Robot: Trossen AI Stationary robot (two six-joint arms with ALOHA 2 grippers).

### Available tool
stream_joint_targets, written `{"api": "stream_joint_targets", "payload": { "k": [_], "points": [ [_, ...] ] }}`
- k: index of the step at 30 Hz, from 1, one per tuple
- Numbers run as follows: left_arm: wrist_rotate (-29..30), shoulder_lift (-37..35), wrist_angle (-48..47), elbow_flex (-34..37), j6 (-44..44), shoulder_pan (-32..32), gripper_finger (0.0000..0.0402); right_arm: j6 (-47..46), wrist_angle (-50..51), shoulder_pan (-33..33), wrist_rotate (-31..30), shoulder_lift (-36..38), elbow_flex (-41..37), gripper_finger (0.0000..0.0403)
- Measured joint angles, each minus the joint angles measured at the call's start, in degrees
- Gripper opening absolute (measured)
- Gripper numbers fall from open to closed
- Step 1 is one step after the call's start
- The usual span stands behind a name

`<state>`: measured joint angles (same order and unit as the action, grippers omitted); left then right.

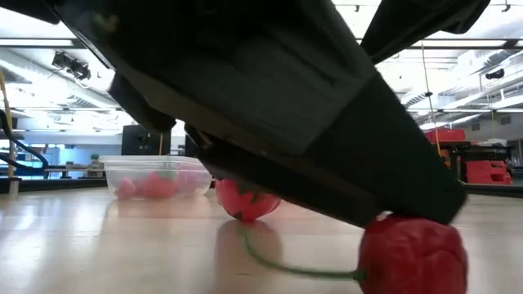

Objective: Pick and placing Produce into tupperware
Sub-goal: Put the red cherry in the transparent bin

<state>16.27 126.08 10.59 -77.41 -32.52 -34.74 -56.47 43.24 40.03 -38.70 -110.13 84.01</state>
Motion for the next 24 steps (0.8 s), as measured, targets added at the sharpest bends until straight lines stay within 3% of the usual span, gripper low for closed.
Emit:
{"api": "stream_joint_targets", "payload": {
  "k": [14,24],
  "points": [
    [-0.78,0.89,1.44,0.31,-1.65,-2.04,0.0152,0.11,0.01,0.00,-0.02,0.00,0.00,0.0083],
    [-1.03,0.79,0.94,0.24,-1.80,-2.52,0.0129,0.11,0.01,0.00,-0.02,0.00,0.00,0.0084]
  ]
}}
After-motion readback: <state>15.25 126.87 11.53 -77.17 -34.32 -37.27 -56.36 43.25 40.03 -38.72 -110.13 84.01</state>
